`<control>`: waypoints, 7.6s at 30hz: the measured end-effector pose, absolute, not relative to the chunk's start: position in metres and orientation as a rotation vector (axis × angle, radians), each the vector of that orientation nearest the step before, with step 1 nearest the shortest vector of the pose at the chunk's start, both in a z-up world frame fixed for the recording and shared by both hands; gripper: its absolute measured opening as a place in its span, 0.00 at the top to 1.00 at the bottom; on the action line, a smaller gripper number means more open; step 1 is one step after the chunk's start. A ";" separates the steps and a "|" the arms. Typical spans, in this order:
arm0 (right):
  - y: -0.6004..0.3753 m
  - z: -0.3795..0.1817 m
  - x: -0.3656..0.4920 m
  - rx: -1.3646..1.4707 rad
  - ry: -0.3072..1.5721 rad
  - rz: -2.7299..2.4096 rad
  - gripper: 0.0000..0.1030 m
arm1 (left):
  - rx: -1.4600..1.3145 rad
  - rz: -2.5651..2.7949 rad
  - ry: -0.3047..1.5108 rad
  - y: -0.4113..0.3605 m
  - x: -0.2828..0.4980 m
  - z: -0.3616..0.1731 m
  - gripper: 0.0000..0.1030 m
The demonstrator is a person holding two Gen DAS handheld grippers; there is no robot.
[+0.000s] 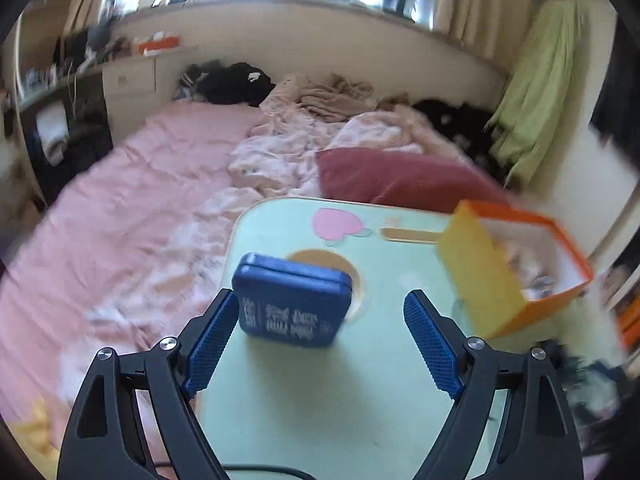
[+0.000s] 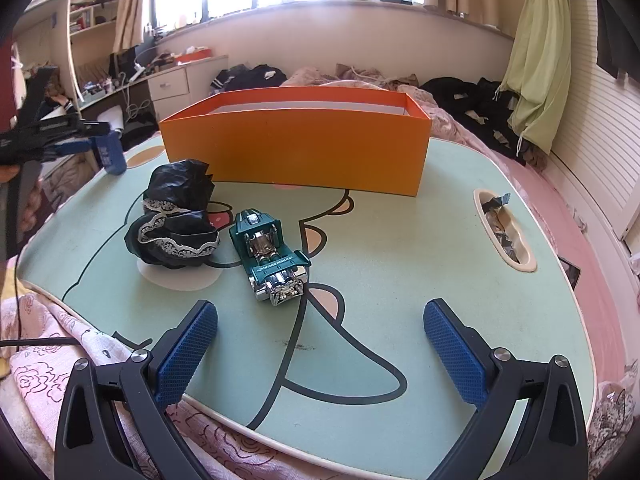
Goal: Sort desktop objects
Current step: 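Lift the blue tin out and stand it on the table, left gripper, then reach into the orange box and grasp the small brown box with the right gripper, then lift the small brown box out and set it on the table, right gripper, then reach into the orange box and grasp the small figurine with the left gripper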
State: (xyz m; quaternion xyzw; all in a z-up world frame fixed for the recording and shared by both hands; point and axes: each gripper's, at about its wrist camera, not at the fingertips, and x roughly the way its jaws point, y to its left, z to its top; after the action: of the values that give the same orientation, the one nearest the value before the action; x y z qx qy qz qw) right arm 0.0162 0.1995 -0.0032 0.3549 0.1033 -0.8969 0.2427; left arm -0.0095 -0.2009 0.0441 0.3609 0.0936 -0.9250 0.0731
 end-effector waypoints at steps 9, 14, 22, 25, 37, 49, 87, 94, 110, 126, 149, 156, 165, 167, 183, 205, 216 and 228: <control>0.200 -0.003 0.017 0.969 0.284 -2.452 0.00 | 1.370 -2.657 0.139 -0.207 -0.070 0.005 0.65; 0.199 0.001 0.012 0.966 0.282 -2.453 0.00 | 1.408 -2.775 0.145 -0.179 -0.037 0.012 0.80; 0.197 0.002 0.013 0.965 0.283 -2.453 0.00 | 1.548 -2.949 -0.096 -0.058 -0.009 0.019 0.79; 0.197 0.002 0.014 0.965 0.283 -2.453 0.00 | 1.546 -3.004 -0.079 -0.030 -0.019 0.024 0.79; 0.197 0.002 0.015 0.965 0.283 -2.454 0.00 | 1.232 -3.088 0.109 -0.068 0.043 0.070 0.17; 0.198 0.001 0.015 0.965 0.282 -2.453 0.00 | 1.421 -2.940 -0.033 -0.028 0.056 0.011 0.11; 0.063 0.063 -0.183 1.483 0.179 -1.983 0.77 | 1.360 -2.920 0.013 -0.011 0.041 0.005 0.00; 0.019 0.036 -0.197 1.559 0.290 -1.958 0.77 | 1.360 -2.921 0.014 -0.012 0.041 0.005 0.00; 0.022 0.031 -0.194 1.499 0.750 -2.190 0.53 | 1.358 -2.919 0.020 -0.013 0.036 0.004 0.00; 0.015 0.062 -0.198 1.505 0.106 -1.933 0.60 | 1.355 -2.918 0.020 -0.011 0.032 0.003 0.00; 0.107 0.091 -0.155 1.268 -0.134 -2.020 0.83 | 1.354 -2.917 0.022 -0.009 0.032 0.002 0.00; 0.202 0.090 -0.096 1.214 -0.134 -2.167 0.83 | 1.355 -2.917 0.024 -0.008 0.031 0.002 0.00; 0.202 0.042 -0.093 1.310 -0.196 -2.055 0.80 | 1.354 -2.917 0.024 -0.007 0.032 0.002 0.00; 0.205 0.046 -0.090 1.253 -0.232 -2.071 0.60 | 1.353 -2.917 0.024 -0.007 0.032 0.002 0.00; 0.225 0.006 0.026 0.929 0.243 -2.441 0.24 | 1.351 -2.918 0.020 -0.008 0.032 0.002 0.00; 0.215 -0.006 0.024 0.853 0.274 -2.465 0.00 | 1.126 -3.024 0.107 -0.030 0.046 0.053 0.00; 0.215 -0.006 0.024 0.852 0.274 -2.465 0.00 | 1.429 -2.991 0.057 -0.025 -0.096 0.119 0.33; 0.212 -0.002 0.024 0.845 0.272 -2.467 0.00 | 1.827 -2.632 -0.190 0.024 -0.220 0.022 0.58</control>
State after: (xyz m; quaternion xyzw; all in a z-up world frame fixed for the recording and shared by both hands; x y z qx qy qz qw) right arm 0.0244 0.2115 -0.0016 0.3115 0.1004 -0.9094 0.2568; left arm -0.2203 0.0241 0.0222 0.5689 -0.0591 -0.8196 -0.0341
